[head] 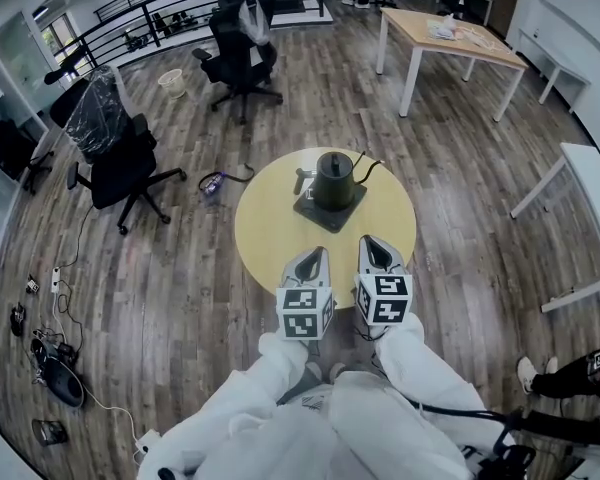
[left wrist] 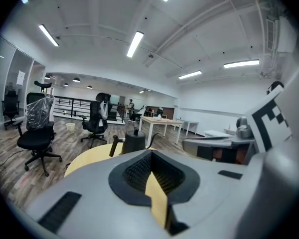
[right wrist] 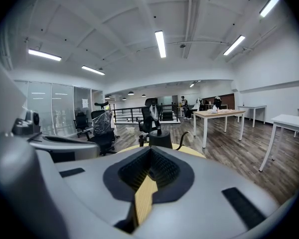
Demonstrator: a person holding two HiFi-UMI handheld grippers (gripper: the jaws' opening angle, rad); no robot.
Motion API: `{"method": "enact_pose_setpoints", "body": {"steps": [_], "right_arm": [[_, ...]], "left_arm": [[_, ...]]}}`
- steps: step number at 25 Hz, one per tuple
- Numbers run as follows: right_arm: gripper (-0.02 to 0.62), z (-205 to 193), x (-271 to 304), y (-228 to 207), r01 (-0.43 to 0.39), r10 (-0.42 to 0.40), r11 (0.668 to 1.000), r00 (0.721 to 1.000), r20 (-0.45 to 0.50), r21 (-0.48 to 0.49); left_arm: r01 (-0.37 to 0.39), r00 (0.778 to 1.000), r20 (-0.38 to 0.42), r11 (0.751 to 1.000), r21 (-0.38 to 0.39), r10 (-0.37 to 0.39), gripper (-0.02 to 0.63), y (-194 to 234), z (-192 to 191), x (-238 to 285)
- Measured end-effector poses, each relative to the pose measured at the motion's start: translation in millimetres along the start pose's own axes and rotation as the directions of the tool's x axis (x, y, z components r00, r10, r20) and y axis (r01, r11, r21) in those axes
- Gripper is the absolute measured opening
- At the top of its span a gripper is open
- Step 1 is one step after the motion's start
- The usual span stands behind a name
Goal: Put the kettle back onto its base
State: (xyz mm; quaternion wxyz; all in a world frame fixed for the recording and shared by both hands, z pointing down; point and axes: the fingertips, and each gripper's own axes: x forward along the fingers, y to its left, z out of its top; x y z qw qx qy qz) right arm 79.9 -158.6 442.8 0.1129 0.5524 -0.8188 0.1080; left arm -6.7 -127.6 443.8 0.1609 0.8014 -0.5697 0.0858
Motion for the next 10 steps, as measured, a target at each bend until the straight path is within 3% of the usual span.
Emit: {"method": "enact_pose_setpoints", "body": {"steps": [10], "right_arm": [[0.012, -2.3, -12.9, 3.1, -0.007, 0.007, 1.000, 1.000, 0.003, -0.006]], "left_arm": [[-0.009, 1.000, 0.002, 1.000, -0.005, 0.009, 0.000, -5.9, -6.8, -10.8]]}}
